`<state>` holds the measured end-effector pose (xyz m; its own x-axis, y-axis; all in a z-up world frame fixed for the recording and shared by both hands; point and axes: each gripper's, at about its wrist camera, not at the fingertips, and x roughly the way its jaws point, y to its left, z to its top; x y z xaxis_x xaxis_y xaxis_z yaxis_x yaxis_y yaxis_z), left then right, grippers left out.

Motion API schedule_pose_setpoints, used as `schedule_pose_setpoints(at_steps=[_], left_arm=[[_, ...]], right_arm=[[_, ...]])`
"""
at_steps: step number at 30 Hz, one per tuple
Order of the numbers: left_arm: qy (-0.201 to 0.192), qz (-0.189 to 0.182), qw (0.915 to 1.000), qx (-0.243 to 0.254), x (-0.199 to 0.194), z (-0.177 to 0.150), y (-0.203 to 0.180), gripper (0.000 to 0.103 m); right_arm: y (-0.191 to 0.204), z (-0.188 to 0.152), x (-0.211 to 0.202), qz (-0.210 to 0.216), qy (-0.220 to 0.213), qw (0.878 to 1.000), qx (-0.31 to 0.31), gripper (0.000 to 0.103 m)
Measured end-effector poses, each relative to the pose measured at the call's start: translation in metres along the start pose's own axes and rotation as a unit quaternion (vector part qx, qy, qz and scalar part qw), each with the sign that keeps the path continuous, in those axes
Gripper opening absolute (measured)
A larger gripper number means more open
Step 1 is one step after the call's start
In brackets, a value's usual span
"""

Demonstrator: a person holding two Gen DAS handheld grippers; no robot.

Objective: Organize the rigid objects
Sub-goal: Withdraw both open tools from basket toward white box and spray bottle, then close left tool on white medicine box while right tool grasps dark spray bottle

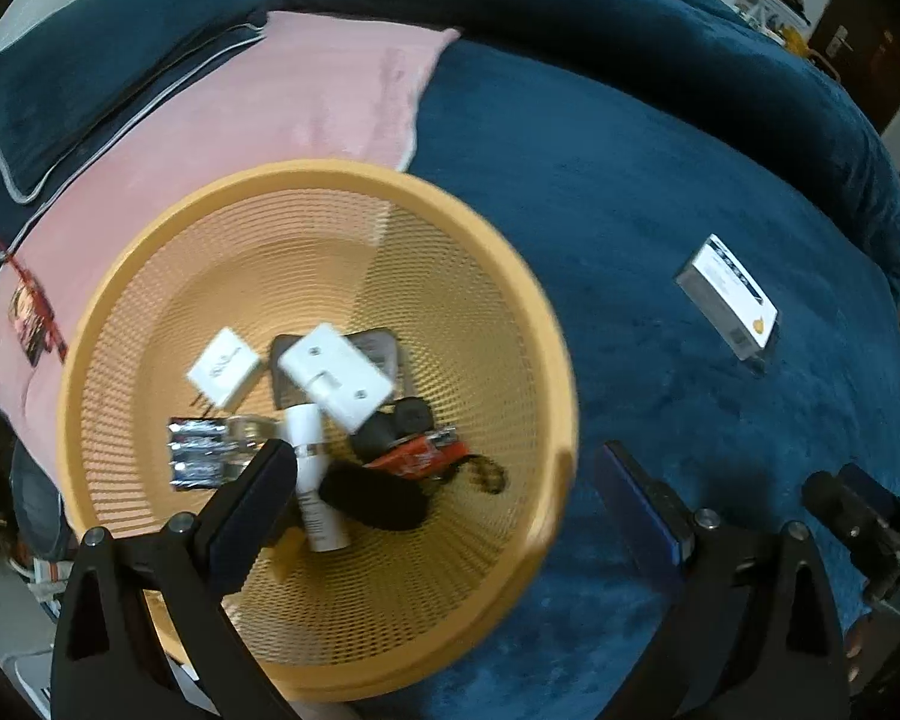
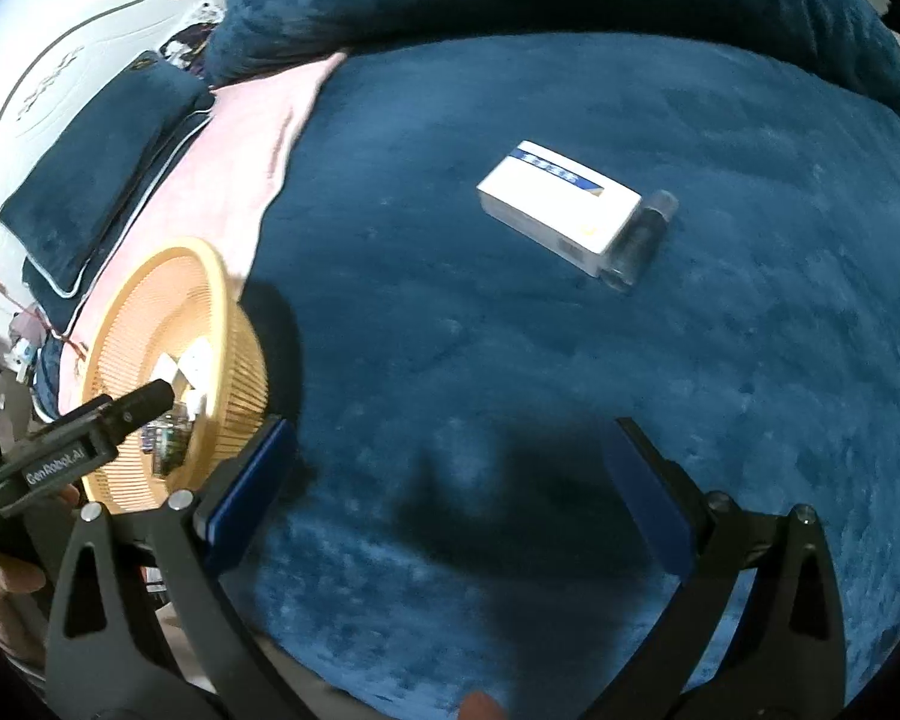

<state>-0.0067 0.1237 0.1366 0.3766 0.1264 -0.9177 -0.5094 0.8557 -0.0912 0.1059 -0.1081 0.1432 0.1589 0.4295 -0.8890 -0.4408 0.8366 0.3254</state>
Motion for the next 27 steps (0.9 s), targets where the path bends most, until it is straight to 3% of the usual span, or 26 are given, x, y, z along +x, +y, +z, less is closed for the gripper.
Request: schedule_pose_setpoints(at_steps=[15,27], left_arm=[[-0.002,-0.046,0.9963,0.072,0.015,0.019,-0.091,0.1],[0.013,-0.077,0.992,0.1,0.038,0.033,-0.131,0.1]], right_arm=[[-0.074,-0.001,-0.006,-0.044,-0.005,0.996,0.075,0.103],[-0.102,0.018,0.007,-0.053,-0.017,0.991,0.124,0.102]])
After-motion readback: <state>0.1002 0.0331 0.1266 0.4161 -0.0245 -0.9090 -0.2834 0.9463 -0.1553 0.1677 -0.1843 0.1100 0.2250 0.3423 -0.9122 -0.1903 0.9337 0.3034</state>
